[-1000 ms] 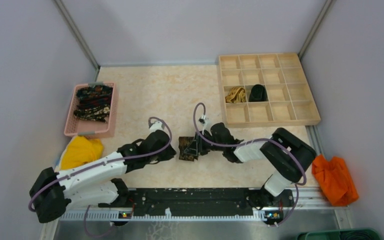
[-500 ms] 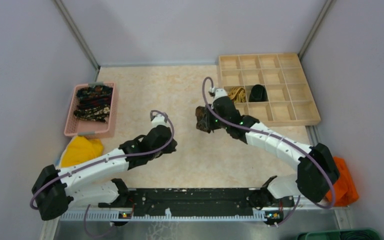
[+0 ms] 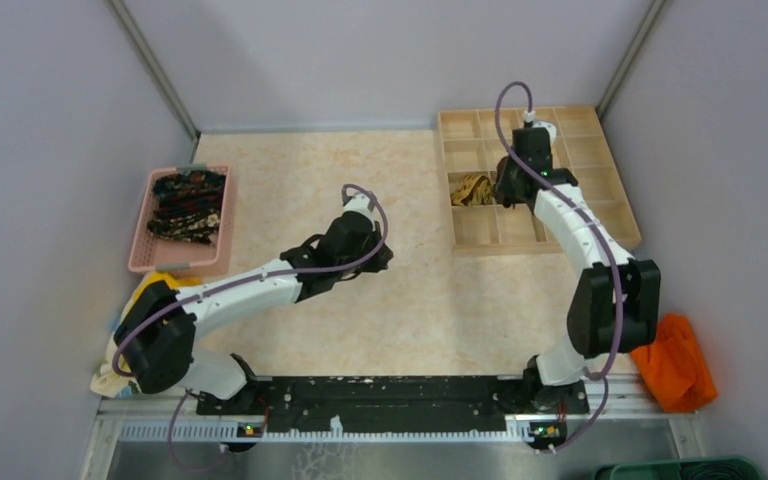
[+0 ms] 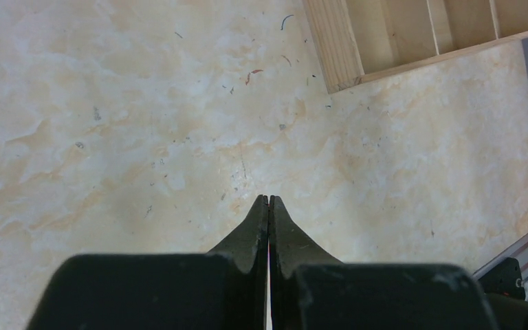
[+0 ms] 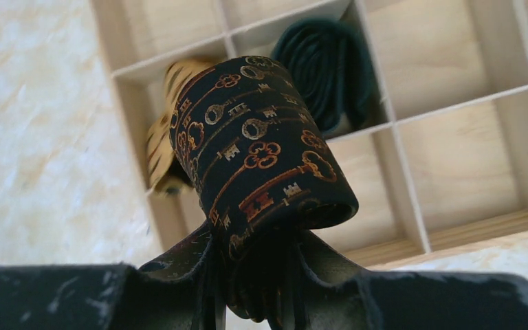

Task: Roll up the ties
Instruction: Place the tie in the storage box.

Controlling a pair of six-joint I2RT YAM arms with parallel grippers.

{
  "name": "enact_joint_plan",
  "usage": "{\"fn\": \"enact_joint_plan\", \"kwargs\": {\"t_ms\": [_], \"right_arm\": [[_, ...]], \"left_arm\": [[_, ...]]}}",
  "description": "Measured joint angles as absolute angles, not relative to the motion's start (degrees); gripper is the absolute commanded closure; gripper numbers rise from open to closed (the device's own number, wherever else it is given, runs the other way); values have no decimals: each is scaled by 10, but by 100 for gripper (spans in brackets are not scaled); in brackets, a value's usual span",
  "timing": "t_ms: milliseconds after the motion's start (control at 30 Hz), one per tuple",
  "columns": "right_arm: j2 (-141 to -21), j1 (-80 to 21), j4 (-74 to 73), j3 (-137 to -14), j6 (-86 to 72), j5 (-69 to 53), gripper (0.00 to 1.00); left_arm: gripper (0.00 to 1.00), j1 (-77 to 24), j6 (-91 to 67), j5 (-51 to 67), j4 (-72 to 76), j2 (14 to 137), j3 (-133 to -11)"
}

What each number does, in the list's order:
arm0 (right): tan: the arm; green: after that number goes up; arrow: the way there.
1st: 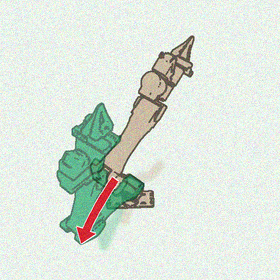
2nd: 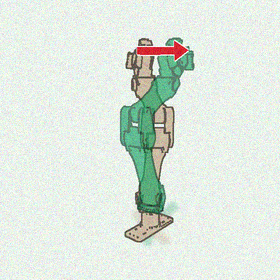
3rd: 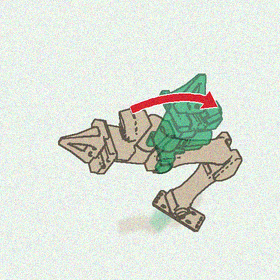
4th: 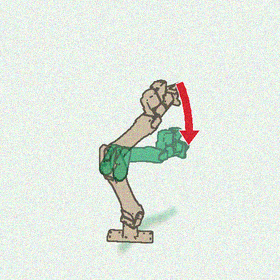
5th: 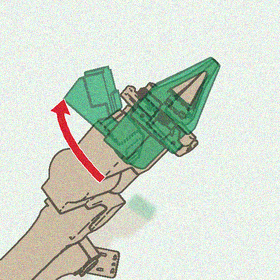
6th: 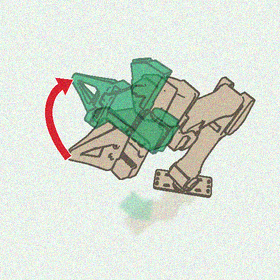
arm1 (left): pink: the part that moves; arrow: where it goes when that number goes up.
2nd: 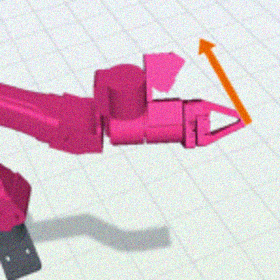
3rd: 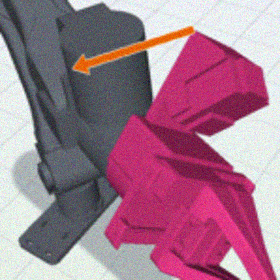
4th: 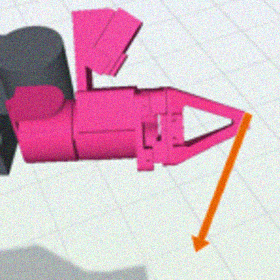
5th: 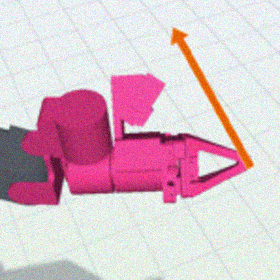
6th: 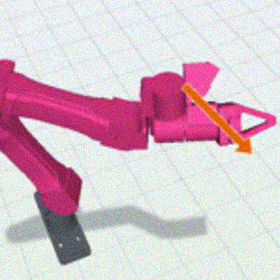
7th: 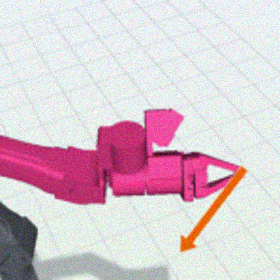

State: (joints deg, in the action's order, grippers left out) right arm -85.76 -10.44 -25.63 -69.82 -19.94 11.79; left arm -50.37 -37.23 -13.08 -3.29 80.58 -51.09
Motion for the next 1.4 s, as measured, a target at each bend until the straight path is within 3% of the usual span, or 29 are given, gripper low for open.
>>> {"fn": "enact_joint_plan", "kwargs": {"t_ms": [433, 767, 1067, 1400], "right_arm": [[-1086, -32, -293, -918, -192, 244, 100], [-1152, 30, -353, -953, -202, 294, 100], [-1198, 46, -355, -967, -197, 302, 100], [-1269, 46, -404, -1049, -195, 225, 100]], "left_arm": [[100, -466, -346, -61, 39, 839, -496], [100, -423, -346, -22, 64, 844, -471], [100, -412, -347, 12, 74, 861, -467], [100, -395, -347, 33, 77, 866, -462]]}}
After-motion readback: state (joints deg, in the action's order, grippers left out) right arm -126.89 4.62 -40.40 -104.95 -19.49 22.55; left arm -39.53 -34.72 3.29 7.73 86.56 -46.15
